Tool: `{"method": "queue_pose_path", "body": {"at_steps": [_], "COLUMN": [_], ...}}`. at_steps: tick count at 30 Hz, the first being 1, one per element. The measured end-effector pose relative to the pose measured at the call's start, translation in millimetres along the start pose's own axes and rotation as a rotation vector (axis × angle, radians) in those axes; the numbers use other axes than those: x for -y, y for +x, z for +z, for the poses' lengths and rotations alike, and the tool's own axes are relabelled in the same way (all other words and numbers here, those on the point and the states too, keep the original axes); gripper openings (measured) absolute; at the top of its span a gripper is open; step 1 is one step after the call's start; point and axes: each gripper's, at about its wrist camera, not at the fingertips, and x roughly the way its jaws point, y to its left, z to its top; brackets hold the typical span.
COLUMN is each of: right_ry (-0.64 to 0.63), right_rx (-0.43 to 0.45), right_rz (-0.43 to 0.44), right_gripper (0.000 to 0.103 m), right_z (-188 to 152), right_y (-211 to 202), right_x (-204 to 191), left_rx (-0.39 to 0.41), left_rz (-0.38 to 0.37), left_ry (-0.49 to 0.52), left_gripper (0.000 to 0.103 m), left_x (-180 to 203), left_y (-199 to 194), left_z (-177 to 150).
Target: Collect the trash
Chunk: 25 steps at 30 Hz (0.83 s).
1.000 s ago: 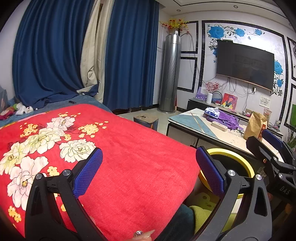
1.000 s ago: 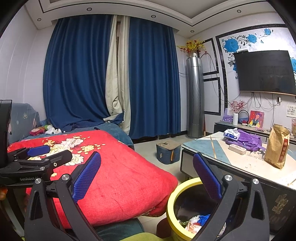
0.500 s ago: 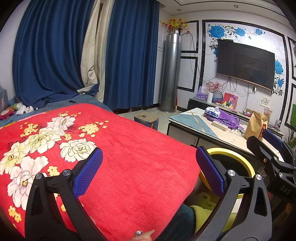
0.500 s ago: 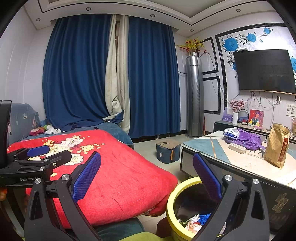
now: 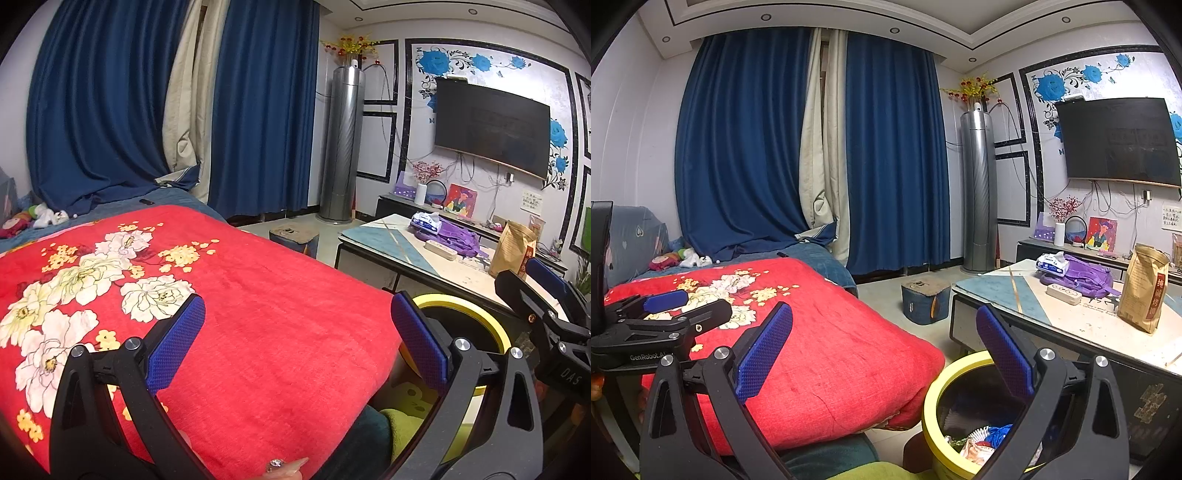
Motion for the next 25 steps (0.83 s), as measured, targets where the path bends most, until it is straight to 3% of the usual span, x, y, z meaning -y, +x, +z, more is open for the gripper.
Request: {"method": "queue_pose_path", "body": {"at_steps": [14, 18, 22, 24, 25], "right_ry": [-0.016, -0.006, -0.044, -0.106, -0.137], "right_rx": [-0.001, -0.011, -0.084, -0.2, -0.298], "right_rz": [-0.024, 0.033, 0.218, 0.381, 0.491], "right_gripper": [0.097, 0.097, 0.097, 0.097, 0.097], "right_z": [1.7, 15.0, 31.8, 33.5, 29.2], "right_y": [1.3, 11.9, 46.0, 74.2, 91.3], "right_x": [-4.6, -21.0, -88.0, -151.7, -198.3], "left_rx": [-0.093, -0.13, -0.164, -0.162, -0.188], "left_rz": [0.068, 0.111, 0.319, 0.477, 0.572], "left_ry": [-0.062, -0.149, -0.311, -0.372, -0.39], "left_gripper": [0.092, 0.092, 0.092, 0.092, 0.092], "left_x": [-14.4, -42.5, -142.5, -200.5, -230.9], "left_y": [20.7, 19.7, -8.7, -35.2, -47.7], "left_z": [-10.0, -2.6, 7.5, 3.0, -2.5]}}
